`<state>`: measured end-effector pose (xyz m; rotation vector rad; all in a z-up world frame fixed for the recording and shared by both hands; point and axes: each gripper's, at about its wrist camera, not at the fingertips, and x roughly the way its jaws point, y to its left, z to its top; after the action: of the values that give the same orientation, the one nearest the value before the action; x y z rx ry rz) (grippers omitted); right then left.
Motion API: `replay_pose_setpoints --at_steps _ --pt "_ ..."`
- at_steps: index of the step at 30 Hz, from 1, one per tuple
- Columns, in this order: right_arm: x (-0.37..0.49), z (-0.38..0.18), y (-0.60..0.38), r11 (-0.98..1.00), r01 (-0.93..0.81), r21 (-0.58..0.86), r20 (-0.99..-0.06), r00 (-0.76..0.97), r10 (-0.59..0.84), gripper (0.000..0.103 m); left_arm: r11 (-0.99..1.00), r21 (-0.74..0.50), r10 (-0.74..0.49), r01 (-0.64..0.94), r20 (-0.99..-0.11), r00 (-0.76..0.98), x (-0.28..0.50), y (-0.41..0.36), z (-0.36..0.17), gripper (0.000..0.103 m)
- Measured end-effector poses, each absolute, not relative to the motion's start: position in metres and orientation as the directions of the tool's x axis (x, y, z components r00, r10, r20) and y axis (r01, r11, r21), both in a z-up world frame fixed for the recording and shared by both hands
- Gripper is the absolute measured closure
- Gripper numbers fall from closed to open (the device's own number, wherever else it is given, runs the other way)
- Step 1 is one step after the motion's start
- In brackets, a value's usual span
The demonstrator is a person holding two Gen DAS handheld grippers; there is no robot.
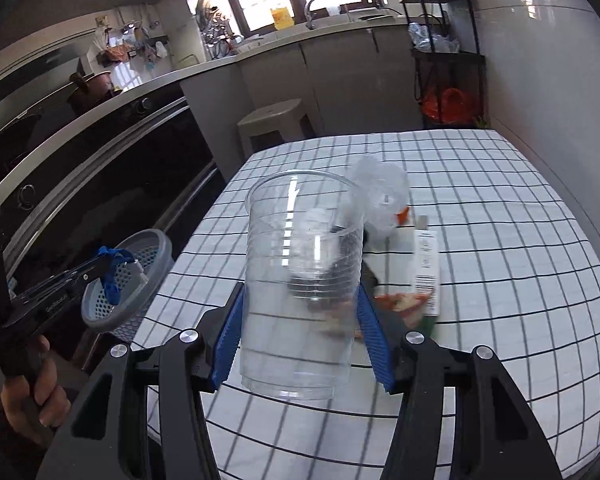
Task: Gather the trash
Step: 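Carry the clear cup and blue spray trigger with both grippers over the wastebasket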
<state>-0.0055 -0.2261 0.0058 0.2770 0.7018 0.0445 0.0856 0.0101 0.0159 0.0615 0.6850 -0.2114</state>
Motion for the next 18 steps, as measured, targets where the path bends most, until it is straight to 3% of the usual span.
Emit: replay_pose_setpoints --at_steps 13,18 --pt "0.078 0.014 -0.078 0.945 -0.199 0.26 -0.641 0.696 0.324 0.05 0.999 0.033 -0.007 0.032 -0.577 0.817 0.129 0.107 0.03 0.096" --pt "0.113 0.009 -0.034 0.934 -0.265 0.239 -0.657 0.665 0.356 0.05 1.0 0.02 0.031 -0.024 -0.607 0.794 0.145 0.141 0.015 0.096"
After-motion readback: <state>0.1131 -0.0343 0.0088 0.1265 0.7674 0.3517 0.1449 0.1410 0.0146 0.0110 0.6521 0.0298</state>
